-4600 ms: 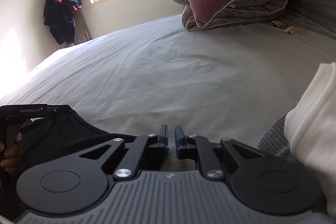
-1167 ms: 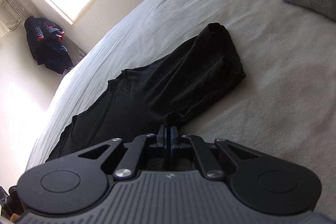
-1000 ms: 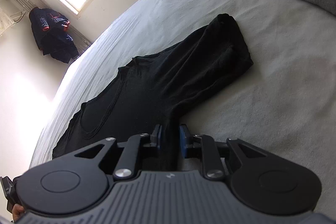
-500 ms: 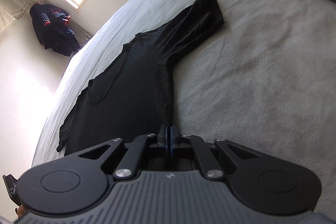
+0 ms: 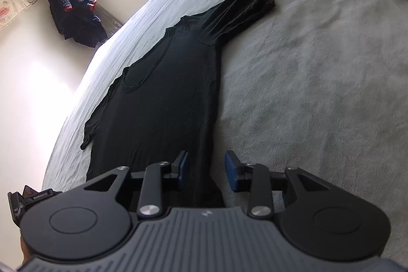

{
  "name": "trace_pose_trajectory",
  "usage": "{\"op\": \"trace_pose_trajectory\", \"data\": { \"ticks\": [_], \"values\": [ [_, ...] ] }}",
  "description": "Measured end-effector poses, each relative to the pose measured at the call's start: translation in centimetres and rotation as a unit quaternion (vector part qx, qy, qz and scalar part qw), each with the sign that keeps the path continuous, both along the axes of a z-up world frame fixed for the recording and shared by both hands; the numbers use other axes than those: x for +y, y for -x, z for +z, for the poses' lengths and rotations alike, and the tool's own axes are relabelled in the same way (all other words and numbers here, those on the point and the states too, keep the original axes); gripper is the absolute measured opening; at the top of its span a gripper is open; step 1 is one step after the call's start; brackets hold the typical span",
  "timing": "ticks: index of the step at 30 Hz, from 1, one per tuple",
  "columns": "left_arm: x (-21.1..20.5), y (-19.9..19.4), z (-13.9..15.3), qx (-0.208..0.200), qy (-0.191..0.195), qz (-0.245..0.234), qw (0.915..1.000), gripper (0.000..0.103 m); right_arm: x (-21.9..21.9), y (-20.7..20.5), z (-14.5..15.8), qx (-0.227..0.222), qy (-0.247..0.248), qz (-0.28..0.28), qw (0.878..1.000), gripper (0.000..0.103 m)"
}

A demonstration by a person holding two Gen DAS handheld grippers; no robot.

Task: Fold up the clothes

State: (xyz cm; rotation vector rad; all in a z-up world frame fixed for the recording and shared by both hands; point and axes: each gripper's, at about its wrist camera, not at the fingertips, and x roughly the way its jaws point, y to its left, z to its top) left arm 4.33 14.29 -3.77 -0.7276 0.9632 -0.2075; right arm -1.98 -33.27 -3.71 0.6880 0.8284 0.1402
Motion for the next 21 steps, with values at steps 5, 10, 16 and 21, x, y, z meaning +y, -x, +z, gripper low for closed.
{"op": "trace_pose_trajectory", "data": {
  "ticks": [5,10,16,21],
  "values": [
    [0.5,1.9,1.0,-0.011,-0.066,0.026,0.9974,0.001,0.3,1.7,0.0,0.014,0.037,-0.026,0.999,0.001],
    [1.3,3.3,1.0,0.012,-0.036,-0.015,0.9992,0.016,0.4,3.5,0.7,0.019,0.033,-0.006,0.999,0.018],
    [1.6,6.8,0.7,0.012,-0.014,-0.064,0.9978,0.037,0.4,6.9,0.7,0.019,0.018,0.008,1.000,0.027],
    [1.1,9.7,0.6,0.005,-0.036,-0.091,0.9952,0.029,1.0,9.8,0.4,0.011,0.025,0.024,0.999,0.024]
  ]
}}
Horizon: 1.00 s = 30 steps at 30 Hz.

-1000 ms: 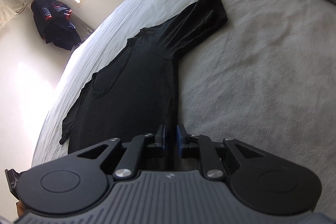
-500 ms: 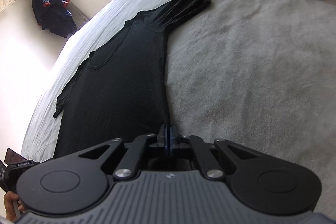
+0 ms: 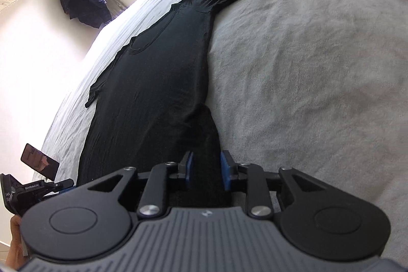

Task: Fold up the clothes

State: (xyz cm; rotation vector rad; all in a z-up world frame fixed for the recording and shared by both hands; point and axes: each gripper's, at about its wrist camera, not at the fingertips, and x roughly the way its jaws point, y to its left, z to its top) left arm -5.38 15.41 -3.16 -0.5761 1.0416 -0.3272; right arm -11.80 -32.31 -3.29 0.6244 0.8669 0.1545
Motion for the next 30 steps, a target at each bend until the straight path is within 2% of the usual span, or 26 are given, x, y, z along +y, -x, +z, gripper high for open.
{"op": "trace_pose_trajectory", "data": {
  "ticks": [1,2,3,5,7,10,11,12,14,15,16,22,23,24,25,26,27,30],
  "values": [
    [-0.3,0.4,0.0,0.002,-0.014,-0.008,0.9999,0.004,0.2,0.5,-0.1,-0.001,0.003,0.004,1.000,0.019],
    [-0.6,0.8,0.1,0.004,-0.029,-0.017,0.9994,0.002,0.3,0.8,-0.1,0.000,0.011,0.009,1.000,0.015],
    [-0.7,1.2,0.4,-0.004,-0.040,-0.021,0.9990,0.002,0.5,1.0,0.0,0.002,0.024,0.015,1.000,0.002],
    [-0.1,2.2,1.2,-0.023,-0.058,-0.012,0.9980,0.001,-0.1,1.6,0.2,0.000,0.032,0.008,0.999,0.001],
    [0.8,2.6,1.1,-0.024,-0.065,-0.003,0.9976,0.001,-1.2,2.2,-0.1,0.000,0.017,-0.009,1.000,0.001],
    [1.6,2.7,0.4,-0.005,-0.038,-0.008,0.9992,0.003,-2.1,2.9,-0.5,0.005,-0.009,-0.021,1.000,0.004],
    [1.8,2.9,0.4,0.001,-0.027,-0.010,0.9996,0.005,-2.0,3.1,-0.5,0.006,-0.016,-0.018,1.000,0.007],
    [1.9,3.0,0.4,0.007,-0.016,-0.012,0.9998,0.009,-1.8,3.5,-0.4,0.005,-0.024,-0.013,1.000,0.017],
    [2.3,3.5,0.3,0.015,0.014,-0.022,0.9995,0.035,-1.7,4.3,-0.1,0.007,-0.040,-0.006,0.999,0.033],
    [2.3,3.9,0.4,0.016,0.023,-0.028,0.9992,0.040,-1.7,4.7,0.1,0.008,-0.046,-0.002,0.999,0.044],
    [2.3,4.3,0.4,0.017,0.029,-0.034,0.9989,0.045,-1.6,5.2,0.2,0.009,-0.046,0.000,0.999,0.046],
    [0.0,6.4,0.9,-0.001,-0.004,-0.093,0.9956,0.047,0.0,8.1,0.4,0.017,-0.033,0.033,0.999,0.045],
    [-0.4,6.7,1.0,-0.007,-0.014,-0.101,0.9947,0.044,0.4,8.4,0.3,0.017,-0.029,0.037,0.999,0.043],
    [-0.8,7.0,1.1,-0.008,-0.027,-0.103,0.9943,0.041,0.7,8.6,0.3,0.017,-0.022,0.042,0.999,0.034],
    [-1.1,7.2,1.2,-0.008,-0.040,-0.104,0.9938,0.010,0.9,8.7,0.3,0.021,-0.011,0.045,0.999,0.017],
    [-1.4,7.4,1.4,-0.008,-0.053,-0.104,0.9932,0.002,1.1,8.8,0.3,0.025,-0.003,0.046,0.999,0.009],
    [-1.3,7.7,1.6,-0.012,-0.058,-0.099,0.9933,0.002,0.9,9.0,0.5,0.027,-0.002,0.042,0.999,0.005],
    [0.2,8.9,2.9,-0.032,-0.046,-0.079,0.9953,0.002,-0.2,9.9,1.5,0.028,-0.011,0.026,0.999,0.004]
  ]
}}
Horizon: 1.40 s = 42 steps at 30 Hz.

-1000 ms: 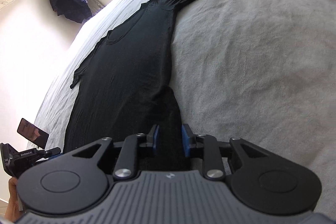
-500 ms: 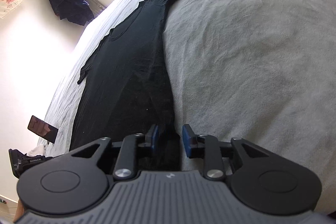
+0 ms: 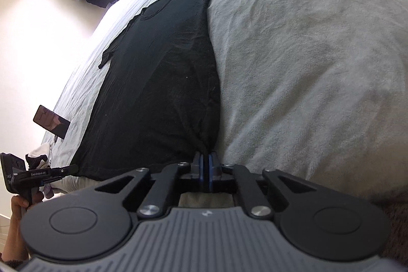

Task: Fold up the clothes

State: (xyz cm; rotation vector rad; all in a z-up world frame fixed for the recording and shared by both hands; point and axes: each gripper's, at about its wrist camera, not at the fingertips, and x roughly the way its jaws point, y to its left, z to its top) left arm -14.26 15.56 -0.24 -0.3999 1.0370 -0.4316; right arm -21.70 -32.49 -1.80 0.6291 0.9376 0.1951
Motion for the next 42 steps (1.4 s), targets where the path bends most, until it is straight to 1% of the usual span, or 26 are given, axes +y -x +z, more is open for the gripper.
{"op": "trace_pose_trajectory", "data": {
  "ticks": [3,6,7,9,11,12,13,14,15,16,17,18,19,22,26,28,30,32,34,36,37,39,42],
  "values": [
    [1.6,0.8,0.7,-0.007,0.030,0.018,0.9994,0.002,-0.9,1.0,0.9,-0.008,-0.006,-0.016,1.000,0.004],
    [1.4,0.5,-0.5,0.012,-0.006,0.024,0.9996,0.002,-1.5,1.5,1.0,-0.008,-0.008,-0.029,1.000,0.004],
    [1.3,0.4,-1.0,0.019,-0.020,0.026,0.9993,0.002,-1.4,1.3,0.6,-0.002,-0.004,-0.030,1.000,0.004],
    [1.1,0.1,-1.8,0.027,-0.034,0.027,0.9987,0.003,-1.1,0.8,-0.7,0.018,0.008,-0.031,0.999,0.005],
    [0.8,-0.1,-1.9,0.025,-0.041,0.024,0.9986,0.004,-0.4,0.5,-1.3,0.022,0.024,-0.030,0.999,0.005],
    [0.9,-0.1,-1.8,0.025,-0.041,0.021,0.9986,0.005,-0.2,0.4,-1.2,0.019,0.028,-0.029,0.999,0.008],
    [1.0,-0.2,-1.6,0.027,-0.039,0.019,0.9987,0.005,-0.1,0.4,-1.0,0.017,0.028,-0.027,0.999,0.014],
    [1.1,-0.2,-1.4,0.026,-0.034,0.019,0.9989,0.011,0.0,0.4,-0.7,0.016,0.029,-0.023,0.999,0.015],
    [1.4,-0.2,-1.2,0.025,-0.029,0.020,0.9991,0.015,0.0,0.4,-0.4,0.013,0.035,-0.021,0.999,0.021],
    [1.6,-0.3,-1.0,0.024,-0.023,0.021,0.9992,0.029,0.1,0.3,-0.1,0.008,0.041,-0.020,0.999,0.034],
    [1.7,-0.3,-0.8,0.016,-0.018,0.026,0.9994,0.042,0.0,0.4,0.3,0.000,0.047,-0.021,0.999,0.041],
    [1.7,-0.4,-0.4,0.003,-0.018,0.034,0.9993,0.047,0.1,0.3,0.6,-0.009,0.054,-0.024,0.998,0.050],
    [1.7,-0.5,0.0,-0.012,-0.019,0.043,0.9988,0.050,0.3,0.0,0.8,-0.018,0.062,-0.024,0.998,0.051],
    [0.7,-1.3,1.0,-0.045,-0.020,0.051,0.9975,0.051,1.1,-1.0,1.6,-0.043,0.087,-0.025,0.995,0.051],
    [-3.0,-3.0,2.0,-0.079,0.006,0.037,0.9961,0.053,3.6,-3.7,2.5,-0.080,0.115,-0.008,0.990,0.051],
    [-5.3,-3.7,2.1,-0.099,0.007,0.022,0.9948,0.056,5.4,-5.3,2.7,-0.099,0.124,0.003,0.987,0.051],
    [-7.8,-4.2,1.7,-0.124,-0.009,0.008,0.9922,0.058,7.2,-6.8,2.4,-0.117,0.130,0.017,0.985,0.051],
    [-10.1,-4.8,1.0,-0.146,-0.027,-0.005,0.9889,0.059,8.7,-8.1,1.8,-0.123,0.137,0.025,0.983,0.051],
    [-11.2,-5.2,-0.3,-0.150,-0.053,-0.012,0.9871,0.059,9.7,-8.9,0.8,-0.124,0.150,0.032,0.980,0.051],
    [-11.3,-5.1,-1.7,-0.139,-0.083,-0.017,0.9867,0.059,9.9,-8.7,-0.3,-0.114,0.174,0.039,0.977,0.051],
    [-10.9,-4.7,-2.1,-0.145,-0.085,-0.021,0.9856,0.059,10.0,-8.5,-0.8,-0.109,0.186,0.042,0.976,0.050],
    [-9.4,-3.6,-2.3,-0.149,-0.073,-0.026,0.9858,0.060,9.7,-7.5,-1.4,-0.110,0.206,0.053,0.971,0.050],
    [-7.1,-2.3,-2.3,-0.138,-0.053,-0.018,0.9889,0.060,9.1,-4.9,-1.3,-0.099,0.240,0.063,0.964,0.050]
  ]
}}
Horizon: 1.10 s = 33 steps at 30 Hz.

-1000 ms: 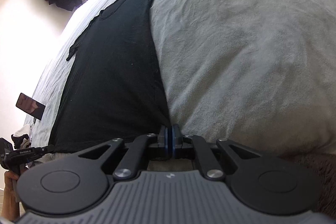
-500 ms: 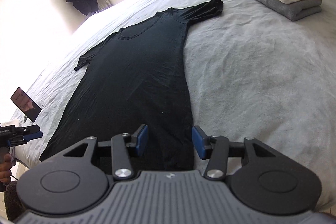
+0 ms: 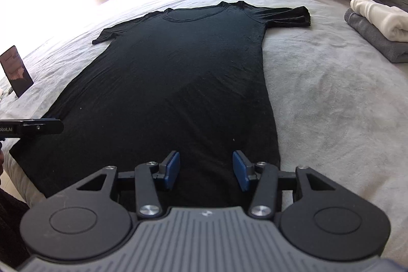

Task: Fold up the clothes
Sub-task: 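Open both grippers and release the hem of the flattened shirt, then move both open grippers to the hem of the black T-shirt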

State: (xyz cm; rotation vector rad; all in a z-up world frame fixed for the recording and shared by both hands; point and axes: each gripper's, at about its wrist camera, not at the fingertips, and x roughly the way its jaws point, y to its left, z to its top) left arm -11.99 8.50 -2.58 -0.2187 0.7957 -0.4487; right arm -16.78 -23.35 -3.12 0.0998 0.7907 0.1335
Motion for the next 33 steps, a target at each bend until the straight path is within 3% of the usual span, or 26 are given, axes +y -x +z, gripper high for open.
{"op": "trace_pose_trajectory", "data": {
  "ticks": [4,9,11,17,23,28,33],
  "values": [
    [2.1,1.3,0.3,0.030,0.017,0.016,0.9993,0.060,-0.9,2.7,0.0,0.012,0.016,-0.004,1.000,0.050],
    [2.5,1.7,2.7,0.078,-0.014,0.020,0.9967,0.063,-0.6,3.9,1.4,0.020,0.022,-0.008,1.000,0.051],
    [2.2,1.5,4.0,0.066,-0.015,0.029,0.9973,0.069,-0.1,3.4,2.1,0.012,0.026,-0.005,1.000,0.052],
    [-1.4,-0.3,5.7,0.028,-0.076,0.046,0.9956,0.077,1.7,-0.7,3.2,-0.002,0.025,-0.008,1.000,0.060],
    [-5.3,-2.2,4.1,0.024,-0.160,0.058,0.9851,0.092,3.2,-4.7,2.9,0.019,0.033,-0.026,0.999,0.068],
    [-6.0,-3.5,1.6,0.063,-0.171,0.054,0.9818,0.096,4.4,-6.4,1.0,0.056,0.059,-0.032,0.996,0.076],
    [-6.3,-2.4,0.4,0.065,-0.188,0.044,0.9790,0.102,5.0,-5.0,-0.5,0.057,0.079,-0.038,0.995,0.102]
  ]
}}
